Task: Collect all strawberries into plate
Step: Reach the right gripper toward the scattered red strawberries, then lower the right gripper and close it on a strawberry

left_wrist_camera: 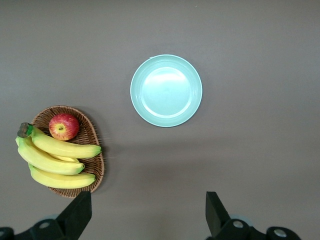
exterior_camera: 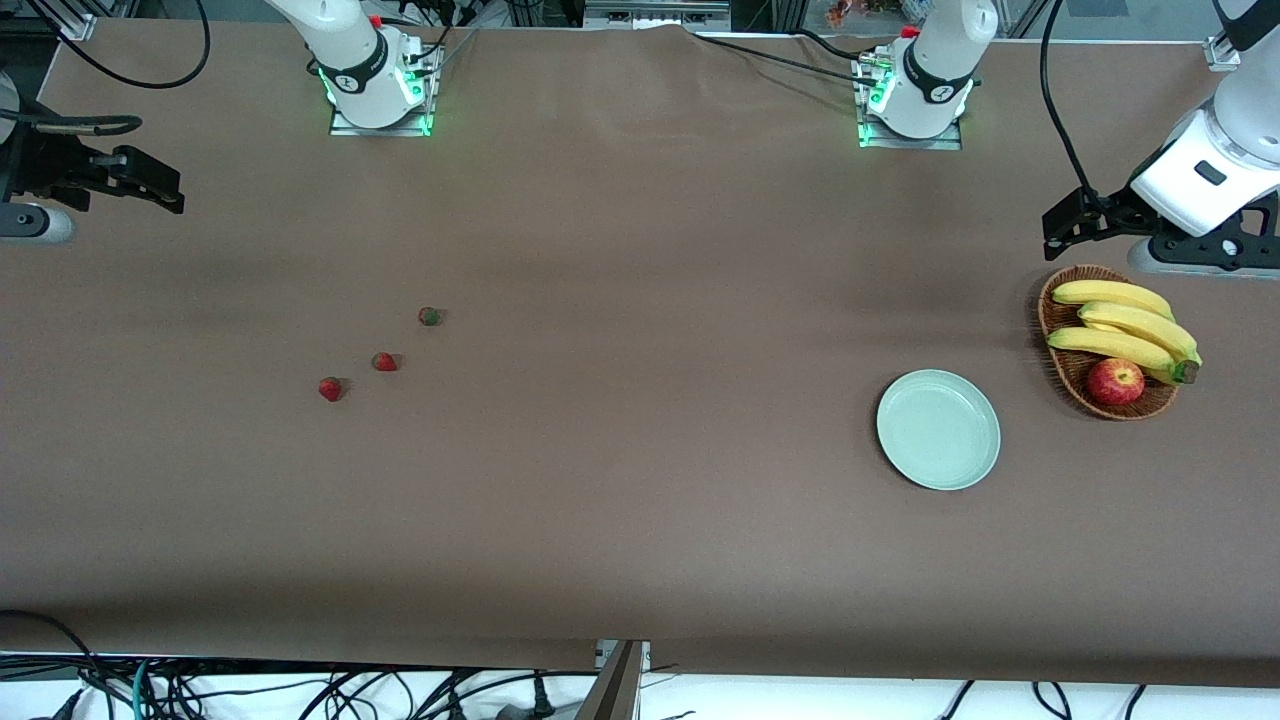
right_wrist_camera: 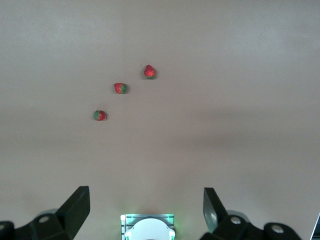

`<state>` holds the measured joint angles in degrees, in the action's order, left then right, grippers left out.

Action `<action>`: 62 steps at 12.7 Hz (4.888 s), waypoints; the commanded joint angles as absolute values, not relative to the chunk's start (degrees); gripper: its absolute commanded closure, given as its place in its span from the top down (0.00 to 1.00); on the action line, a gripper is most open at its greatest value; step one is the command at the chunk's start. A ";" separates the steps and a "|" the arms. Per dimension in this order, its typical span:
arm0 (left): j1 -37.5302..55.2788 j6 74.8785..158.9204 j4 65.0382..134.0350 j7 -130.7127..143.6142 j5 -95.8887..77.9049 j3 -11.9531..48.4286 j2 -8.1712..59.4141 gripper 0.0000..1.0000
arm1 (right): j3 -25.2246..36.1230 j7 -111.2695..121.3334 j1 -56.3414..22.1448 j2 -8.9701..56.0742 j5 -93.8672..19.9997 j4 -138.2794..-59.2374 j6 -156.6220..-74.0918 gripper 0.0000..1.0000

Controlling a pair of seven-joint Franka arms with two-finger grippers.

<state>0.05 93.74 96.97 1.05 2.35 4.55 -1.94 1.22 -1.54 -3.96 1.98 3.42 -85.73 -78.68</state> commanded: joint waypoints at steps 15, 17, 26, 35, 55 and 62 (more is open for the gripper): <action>0.09 90.97 93.60 0.53 1.32 5.19 -1.05 1.00 | 0.62 -1.93 -3.60 21.87 3.60 -96.30 -110.34 1.00; -0.26 90.97 93.60 0.44 1.23 5.19 -1.05 1.00 | 0.62 -1.76 -3.52 24.86 3.78 -100.88 -119.75 1.00; -0.35 90.97 93.60 0.44 1.23 5.19 -1.05 1.00 | 0.97 0.70 -3.52 31.29 3.87 -107.49 -133.42 1.00; -0.44 90.97 93.60 0.53 1.23 5.19 -1.05 1.00 | 2.64 4.92 -3.34 33.84 3.69 -108.81 -138.61 0.82; -0.53 90.97 93.60 0.53 1.23 5.10 -1.05 1.00 | -8.76 1.96 -3.86 30.67 3.08 -100.73 -125.60 0.00; -0.53 90.97 93.60 0.62 1.23 5.10 -1.05 1.00 | -14.68 -36.05 -22.03 41.80 3.25 -84.68 -126.30 0.00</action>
<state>-0.14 92.20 95.32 1.00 2.26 4.98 -1.75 -15.07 -26.34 -16.85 35.53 3.24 -93.46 -127.13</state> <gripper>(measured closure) 0.000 0.674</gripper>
